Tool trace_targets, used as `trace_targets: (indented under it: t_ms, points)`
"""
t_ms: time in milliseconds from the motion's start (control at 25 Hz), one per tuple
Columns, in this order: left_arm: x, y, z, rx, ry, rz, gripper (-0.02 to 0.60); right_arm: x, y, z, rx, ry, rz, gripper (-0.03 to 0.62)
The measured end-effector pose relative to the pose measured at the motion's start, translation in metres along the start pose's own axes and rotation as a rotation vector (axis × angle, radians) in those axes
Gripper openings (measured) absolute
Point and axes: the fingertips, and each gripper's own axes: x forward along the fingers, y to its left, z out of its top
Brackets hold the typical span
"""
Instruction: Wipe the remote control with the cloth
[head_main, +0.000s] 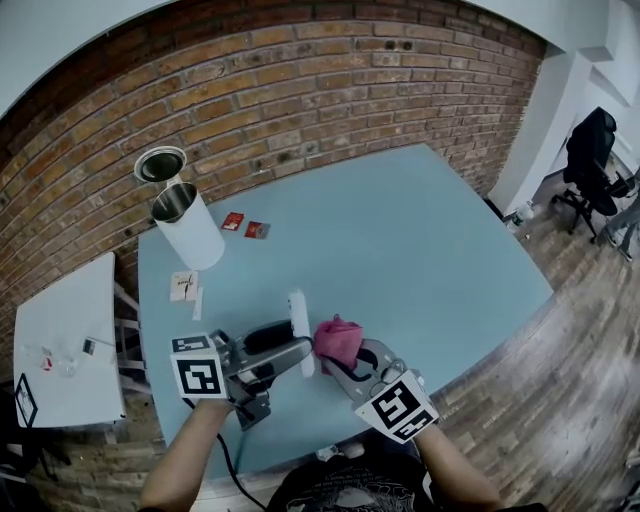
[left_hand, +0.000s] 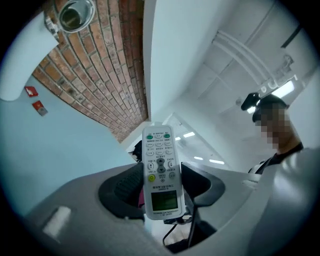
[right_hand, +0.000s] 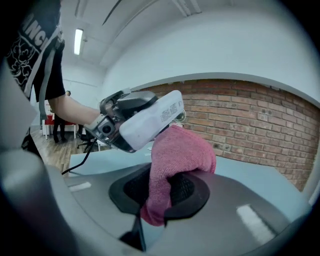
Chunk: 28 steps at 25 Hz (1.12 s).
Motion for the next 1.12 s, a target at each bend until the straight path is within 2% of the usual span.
trace_targets:
  t_ms: [160, 320, 440, 640, 840, 920, 1120]
  points:
    - [0.004, 0.027, -0.039, 0.142, 0.2, 0.143, 0.238, -0.007, -0.01, -0.015, 0.087, 0.016, -0.046, 0.066]
    - [0.003, 0.053, -0.087, 0.318, 0.486, 0.27, 0.238, -0.012, -0.019, -0.025, 0.142, 0.029, -0.081, 0.066]
    - [-0.002, 0.068, -0.108, 0.389, 0.626, 0.329, 0.238, -0.014, -0.023, -0.035, 0.18, 0.055, -0.1, 0.066]
    - [-0.014, 0.086, -0.137, 0.482, 0.842, 0.38, 0.238, -0.02, -0.027, -0.052, 0.267, 0.079, -0.135, 0.066]
    - [-0.03, 0.109, -0.176, 0.596, 1.093, 0.402, 0.238, -0.018, -0.017, -0.062, 0.3, 0.1, -0.116, 0.066]
    - [-0.037, 0.113, -0.19, 0.613, 1.176, 0.398, 0.239, -0.017, -0.013, -0.063, 0.3, 0.107, -0.106, 0.066]
    - [-0.047, 0.122, -0.207, 0.634, 1.301, 0.404, 0.241, -0.016, -0.008, -0.065, 0.297, 0.112, -0.095, 0.066]
